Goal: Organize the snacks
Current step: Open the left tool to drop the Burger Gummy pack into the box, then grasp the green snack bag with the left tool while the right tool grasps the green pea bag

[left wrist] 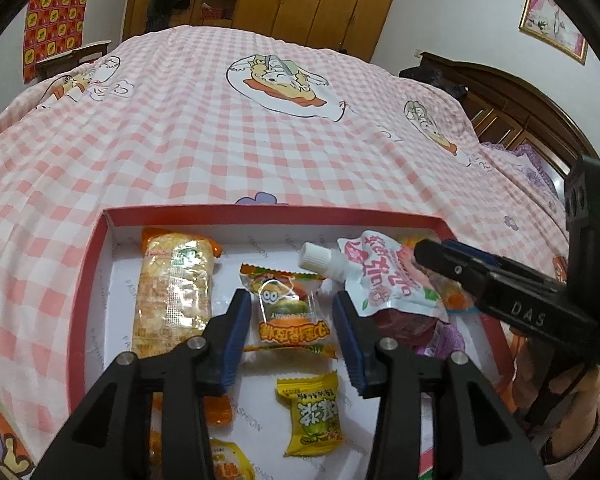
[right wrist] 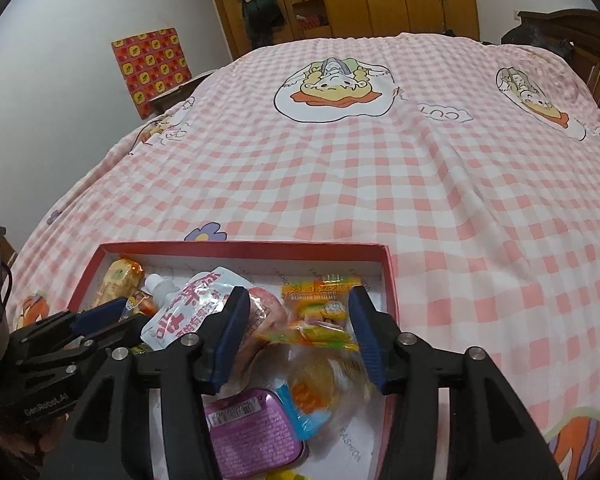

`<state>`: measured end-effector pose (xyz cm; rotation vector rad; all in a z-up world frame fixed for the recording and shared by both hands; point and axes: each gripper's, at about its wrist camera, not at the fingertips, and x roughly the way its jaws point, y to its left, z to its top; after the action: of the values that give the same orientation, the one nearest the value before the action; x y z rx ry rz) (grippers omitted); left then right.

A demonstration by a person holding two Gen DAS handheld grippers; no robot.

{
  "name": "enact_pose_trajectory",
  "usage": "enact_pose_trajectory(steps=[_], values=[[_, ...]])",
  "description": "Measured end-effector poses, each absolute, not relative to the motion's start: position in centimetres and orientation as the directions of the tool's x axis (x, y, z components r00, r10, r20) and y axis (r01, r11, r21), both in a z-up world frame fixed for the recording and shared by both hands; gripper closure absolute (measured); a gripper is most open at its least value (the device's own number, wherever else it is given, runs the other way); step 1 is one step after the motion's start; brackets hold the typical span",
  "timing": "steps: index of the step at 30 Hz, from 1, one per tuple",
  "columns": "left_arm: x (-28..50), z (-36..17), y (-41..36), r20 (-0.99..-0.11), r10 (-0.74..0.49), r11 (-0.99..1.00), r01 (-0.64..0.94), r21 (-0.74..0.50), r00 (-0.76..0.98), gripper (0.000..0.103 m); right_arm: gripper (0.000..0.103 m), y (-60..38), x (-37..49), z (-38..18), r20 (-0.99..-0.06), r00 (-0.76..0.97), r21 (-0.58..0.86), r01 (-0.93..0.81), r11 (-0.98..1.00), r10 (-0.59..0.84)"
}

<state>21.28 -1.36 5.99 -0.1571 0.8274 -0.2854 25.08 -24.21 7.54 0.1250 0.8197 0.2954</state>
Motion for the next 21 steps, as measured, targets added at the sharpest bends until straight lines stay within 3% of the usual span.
enact_pose_trajectory(steps=[12,21], values=[[18.9,8.5,-1.0,-0.682,-0.315,0.948,0.191,-0.253,0.660,0.044,0.046,-24.9,21.6,9.6,-0.651,0.680,0.259,-0.218,0.941,0.337],[15.4,9.7,-0.8,-0.694,-0.311,0.950,0.186,-0.251,0.650,0.042,0.046,-25.0,17.3,10.4,-0.657,0.669,0.262,-0.228,0.938,0.347]])
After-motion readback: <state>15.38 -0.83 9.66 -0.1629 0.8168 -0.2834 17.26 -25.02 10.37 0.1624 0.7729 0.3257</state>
